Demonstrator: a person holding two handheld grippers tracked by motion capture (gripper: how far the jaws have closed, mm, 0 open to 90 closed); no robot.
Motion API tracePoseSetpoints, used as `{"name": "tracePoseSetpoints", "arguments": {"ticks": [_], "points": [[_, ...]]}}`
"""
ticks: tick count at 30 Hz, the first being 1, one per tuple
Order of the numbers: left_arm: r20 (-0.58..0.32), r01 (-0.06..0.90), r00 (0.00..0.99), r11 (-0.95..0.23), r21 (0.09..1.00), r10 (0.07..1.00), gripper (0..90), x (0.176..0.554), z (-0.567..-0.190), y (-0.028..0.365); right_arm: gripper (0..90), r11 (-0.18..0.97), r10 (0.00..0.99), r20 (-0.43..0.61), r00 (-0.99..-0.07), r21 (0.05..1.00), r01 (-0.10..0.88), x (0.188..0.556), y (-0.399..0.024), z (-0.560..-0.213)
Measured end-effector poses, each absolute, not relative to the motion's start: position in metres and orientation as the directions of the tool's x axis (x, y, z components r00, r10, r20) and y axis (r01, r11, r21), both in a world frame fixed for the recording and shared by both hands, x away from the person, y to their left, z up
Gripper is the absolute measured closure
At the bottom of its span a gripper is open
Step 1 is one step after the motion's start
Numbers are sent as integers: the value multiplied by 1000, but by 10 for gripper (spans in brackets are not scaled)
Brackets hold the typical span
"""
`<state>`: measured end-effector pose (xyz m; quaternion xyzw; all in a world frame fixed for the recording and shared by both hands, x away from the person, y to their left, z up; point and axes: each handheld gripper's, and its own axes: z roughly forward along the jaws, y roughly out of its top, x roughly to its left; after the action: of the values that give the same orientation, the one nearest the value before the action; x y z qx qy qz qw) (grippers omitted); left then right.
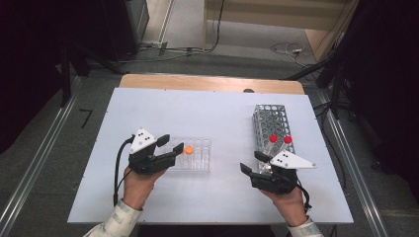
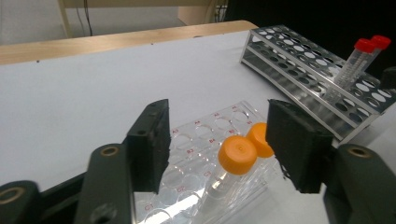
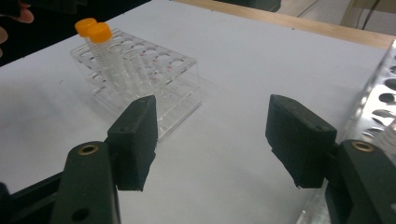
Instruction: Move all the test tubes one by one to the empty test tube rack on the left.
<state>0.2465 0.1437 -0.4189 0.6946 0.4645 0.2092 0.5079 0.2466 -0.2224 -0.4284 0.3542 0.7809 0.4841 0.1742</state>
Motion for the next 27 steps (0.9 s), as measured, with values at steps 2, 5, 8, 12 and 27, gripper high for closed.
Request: {"name": "tracePoseSetpoints", "arguments": {"ticks": [2,5,8,12,27], "points": [[-185,434,476,-47,900,860,351,247,-419,144,325,277,730,64,-680,883,380,246,-228,-427],[-183,432,461,-39,901,868,328,248,-419,146,326,261,742,70,-667,886,383,246,-236,-425],[-178,430,452,-39,902,874,312,248,-419,146,326,241,767,74,-637,888,392,248,-250,-424],[-174,425,443,-36,904,880,283,247,-419,147,327,228,792,66,-607,891,393,250,-264,-424],[-170,422,430,-30,906,887,235,247,-419,145,375,188,894,16,-448,893,408,265,-301,-435]]}}
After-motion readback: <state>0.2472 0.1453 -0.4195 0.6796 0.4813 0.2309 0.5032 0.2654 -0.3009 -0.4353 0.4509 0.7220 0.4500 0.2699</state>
